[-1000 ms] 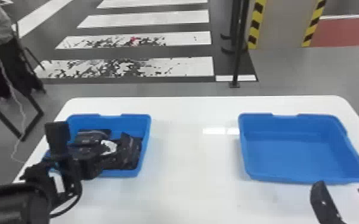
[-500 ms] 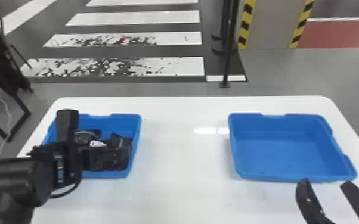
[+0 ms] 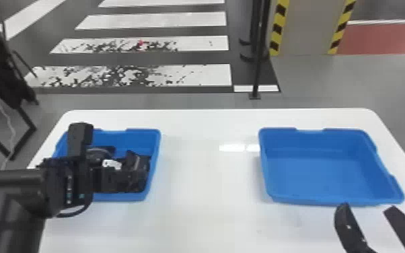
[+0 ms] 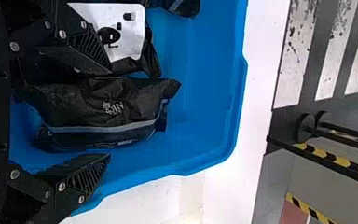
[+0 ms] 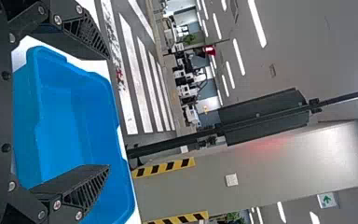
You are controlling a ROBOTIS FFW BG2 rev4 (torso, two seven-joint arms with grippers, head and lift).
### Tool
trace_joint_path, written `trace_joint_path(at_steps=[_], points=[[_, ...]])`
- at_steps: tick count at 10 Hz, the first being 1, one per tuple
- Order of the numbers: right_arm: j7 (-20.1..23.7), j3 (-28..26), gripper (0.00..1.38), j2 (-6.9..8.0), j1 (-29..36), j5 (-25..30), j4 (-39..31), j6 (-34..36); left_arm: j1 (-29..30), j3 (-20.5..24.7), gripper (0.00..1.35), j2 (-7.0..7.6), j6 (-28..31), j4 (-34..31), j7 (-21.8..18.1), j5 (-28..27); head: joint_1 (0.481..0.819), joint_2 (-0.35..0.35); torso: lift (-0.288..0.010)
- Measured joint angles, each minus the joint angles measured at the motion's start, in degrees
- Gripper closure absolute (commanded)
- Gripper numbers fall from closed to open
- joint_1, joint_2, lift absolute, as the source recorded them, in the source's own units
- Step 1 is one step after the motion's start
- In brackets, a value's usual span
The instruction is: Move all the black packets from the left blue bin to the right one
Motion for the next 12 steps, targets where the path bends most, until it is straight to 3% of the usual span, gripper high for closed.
trace_joint_path(at_steps=[2,4,5,6,9,12], points=[[0.01,0.01,0.21,0.02,-0.12,-0.19,0.19,0.00,-2.46,-0.76,0.83,0.08,1.13,3.39,0.00,0.06,0.695,0.082,-0.138],[0.09,0.11,0.21,0.01,-0.24,-0.65,0.53,0.00,-4.00,-1.71,0.82,0.13,1.59,5.83,0.00,0.27,0.695,0.072,-0.138],[0.09,0.12,0.21,0.00,-0.27,-0.79,0.56,0.00,-4.49,-2.32,1.29,0.18,1.50,6.58,-0.31,-0.80,0.695,0.072,-0.138],[0.11,0.12,0.21,-0.01,-0.26,-0.97,0.57,0.00,-4.65,-2.95,1.22,0.22,0.35,6.95,-0.84,-2.84,0.695,0.075,-0.138],[0.39,0.12,0.21,-0.04,-0.13,-1.39,0.46,0.00,-1.84,-0.73,1.22,0.00,-4.12,4.70,-2.31,-3.34,0.695,0.092,-0.138],[2.29,0.12,0.20,-0.09,-0.25,-3.42,-0.89,0.36,5.86,3.66,1.22,-0.02,-2.87,-10.42,-5.05,0.71,0.695,0.094,-0.138]])
